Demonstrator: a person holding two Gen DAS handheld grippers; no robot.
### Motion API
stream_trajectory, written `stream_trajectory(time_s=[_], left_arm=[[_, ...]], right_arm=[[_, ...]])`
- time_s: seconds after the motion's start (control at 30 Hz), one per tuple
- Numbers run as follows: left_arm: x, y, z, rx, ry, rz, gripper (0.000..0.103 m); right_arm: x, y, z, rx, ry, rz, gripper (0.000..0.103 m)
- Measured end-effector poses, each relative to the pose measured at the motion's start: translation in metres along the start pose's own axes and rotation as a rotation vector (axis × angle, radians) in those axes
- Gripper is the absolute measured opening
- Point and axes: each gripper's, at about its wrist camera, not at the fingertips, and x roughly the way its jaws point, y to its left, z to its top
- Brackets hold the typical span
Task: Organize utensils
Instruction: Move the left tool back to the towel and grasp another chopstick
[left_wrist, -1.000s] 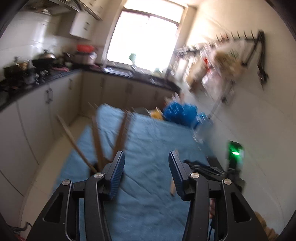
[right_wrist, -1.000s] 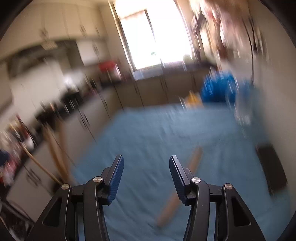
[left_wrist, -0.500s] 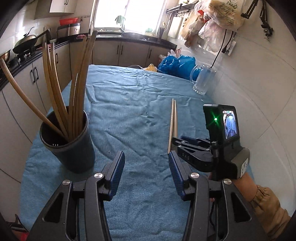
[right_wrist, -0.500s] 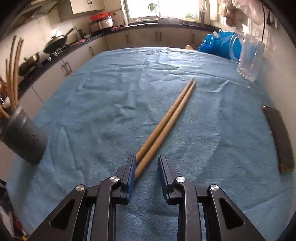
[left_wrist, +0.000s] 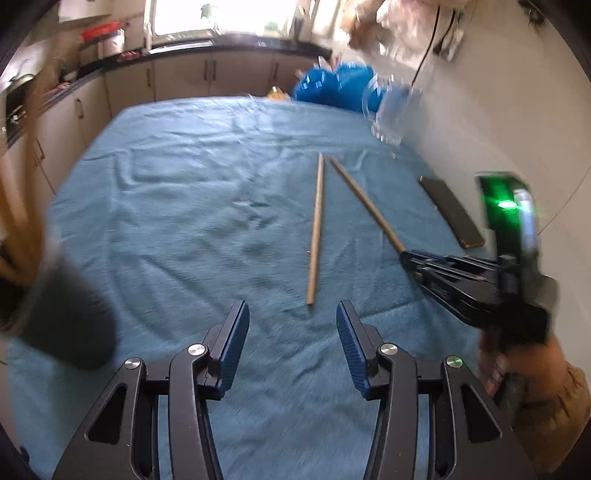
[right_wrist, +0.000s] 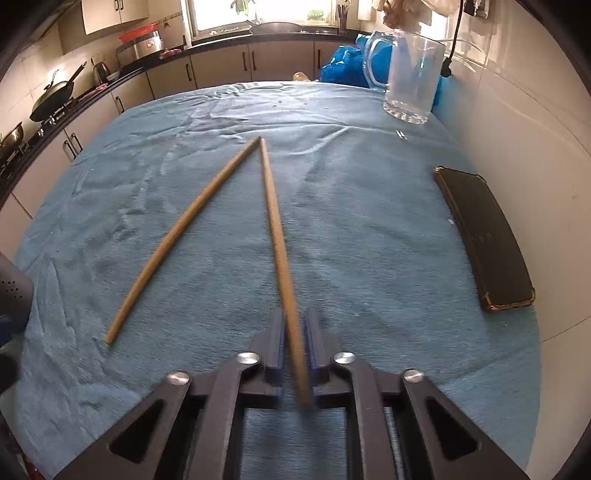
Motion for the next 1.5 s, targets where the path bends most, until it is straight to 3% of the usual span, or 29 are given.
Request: stream_trajectory(time_s=[0.3, 0.43, 0.63, 0.87, 0.9, 0.93, 0.97, 1.03, 1.1, 1.23, 1.37, 1.5], left_arm=[[0.073, -0.017, 0.031, 0.01, 0.108, 0.061, 0.045], [0.078, -0.024, 0.035, 0.037, 0.122, 0.105, 0.007], [0.062, -0.023, 0.016, -0.003, 0.187, 0.041, 0.006], [0.01, -0.017, -0.046, 0.028, 0.292, -0.098, 0.006], [0.004, -0.016, -0.05, 0.029, 0.297, -0.12, 0.006], [-0.005, -0.013, -0.05, 0.025, 0.296, -0.141, 0.006], [-0.01, -0.012, -0.048, 0.025, 0.283, -0.142, 0.007], [-0.017, -0.013, -0.041, 0.038, 0.237, -0.115, 0.014], [-0.013, -0.017, -0.029, 0.036, 0.203, -0.072, 0.024], [0.015, -0.029, -0.011, 0.047, 0.21, -0.023, 0.024], [0.05, -0.045, 0.001, 0.088, 0.252, 0.026, 0.024], [0.059, -0.052, 0.01, 0.122, 0.242, 0.071, 0.024]], right_arm=[[-0.012, -0.021, -0.018, 0.042, 0.03, 0.035, 0.008], [-0.019, -0.029, -0.029, 0.058, 0.043, 0.065, 0.008], [-0.032, -0.037, -0.05, 0.072, 0.065, 0.103, 0.008], [-0.06, -0.046, -0.095, 0.026, 0.102, 0.148, 0.009], [-0.062, -0.048, -0.097, 0.027, 0.103, 0.17, 0.011], [-0.064, -0.051, -0.099, 0.036, 0.111, 0.192, 0.021], [-0.065, -0.055, -0.098, 0.052, 0.114, 0.207, 0.036], [-0.065, -0.059, -0.093, 0.069, 0.097, 0.197, 0.043], [-0.061, -0.059, -0.083, 0.064, 0.087, 0.175, 0.043], [-0.042, -0.058, -0.057, 0.074, 0.093, 0.167, 0.042], [-0.025, -0.049, -0.026, 0.042, 0.12, 0.124, 0.03], [-0.009, -0.039, -0.009, -0.026, 0.169, 0.073, 0.021]])
